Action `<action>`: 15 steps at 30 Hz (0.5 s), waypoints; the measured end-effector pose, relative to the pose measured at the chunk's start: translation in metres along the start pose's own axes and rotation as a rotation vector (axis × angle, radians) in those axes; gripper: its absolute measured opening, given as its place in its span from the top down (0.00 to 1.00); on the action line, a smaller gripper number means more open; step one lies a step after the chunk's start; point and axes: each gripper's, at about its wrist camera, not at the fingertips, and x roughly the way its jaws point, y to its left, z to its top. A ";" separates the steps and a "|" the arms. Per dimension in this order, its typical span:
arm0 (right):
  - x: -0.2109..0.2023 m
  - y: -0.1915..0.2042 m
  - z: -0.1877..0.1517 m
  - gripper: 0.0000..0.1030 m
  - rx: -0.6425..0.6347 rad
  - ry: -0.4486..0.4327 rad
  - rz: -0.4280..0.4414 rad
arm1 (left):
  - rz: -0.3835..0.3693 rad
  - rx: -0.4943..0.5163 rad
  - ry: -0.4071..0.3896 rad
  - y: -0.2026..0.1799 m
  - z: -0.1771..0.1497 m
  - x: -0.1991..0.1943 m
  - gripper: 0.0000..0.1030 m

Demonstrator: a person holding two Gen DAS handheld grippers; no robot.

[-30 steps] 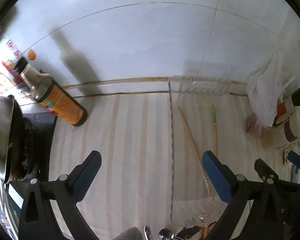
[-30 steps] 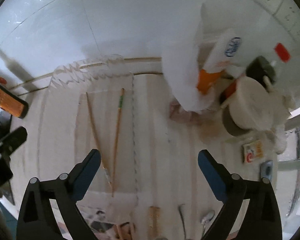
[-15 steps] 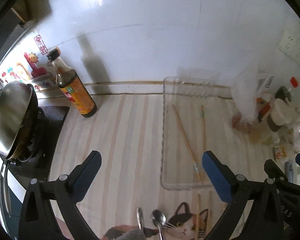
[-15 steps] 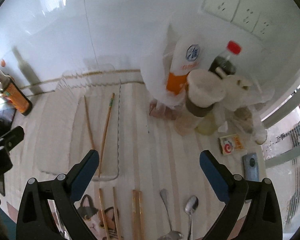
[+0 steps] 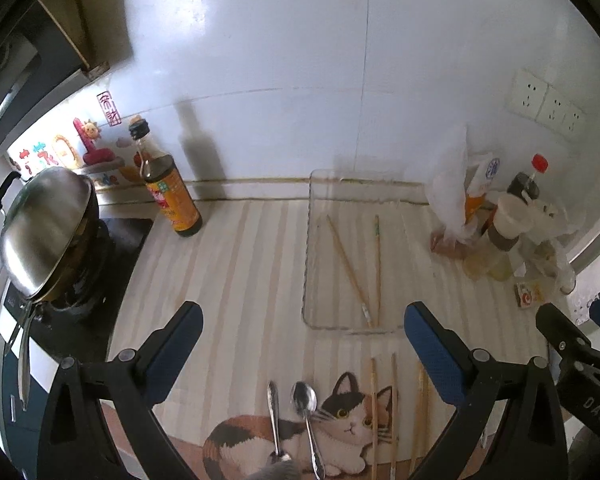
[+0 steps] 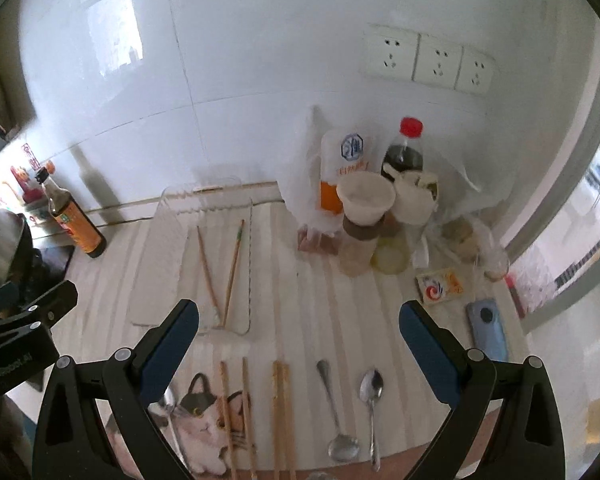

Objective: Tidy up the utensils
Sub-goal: 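Withdraw both tools from the basket back toward the utensil row, then grasp gold-banded chopsticks with right tool while left grasps a plain wooden chopstick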

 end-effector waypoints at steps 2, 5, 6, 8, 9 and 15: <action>0.007 -0.006 -0.010 0.01 0.009 0.030 -0.006 | 0.009 0.003 0.021 -0.002 -0.008 0.004 0.00; 0.032 -0.015 -0.029 0.02 0.018 0.117 -0.002 | 0.013 0.008 0.093 -0.004 -0.024 0.024 0.00; 0.040 -0.018 -0.035 0.05 0.022 0.145 0.006 | 0.016 0.009 0.122 -0.004 -0.030 0.033 0.00; 0.066 -0.024 -0.053 0.18 0.032 0.230 0.019 | 0.034 0.008 0.182 -0.006 -0.044 0.052 0.00; 0.077 -0.027 -0.060 0.27 0.035 0.270 0.032 | 0.043 0.010 0.206 -0.007 -0.051 0.061 0.00; 0.147 -0.034 -0.114 0.55 0.077 0.502 0.130 | 0.051 0.039 0.352 -0.017 -0.090 0.111 0.02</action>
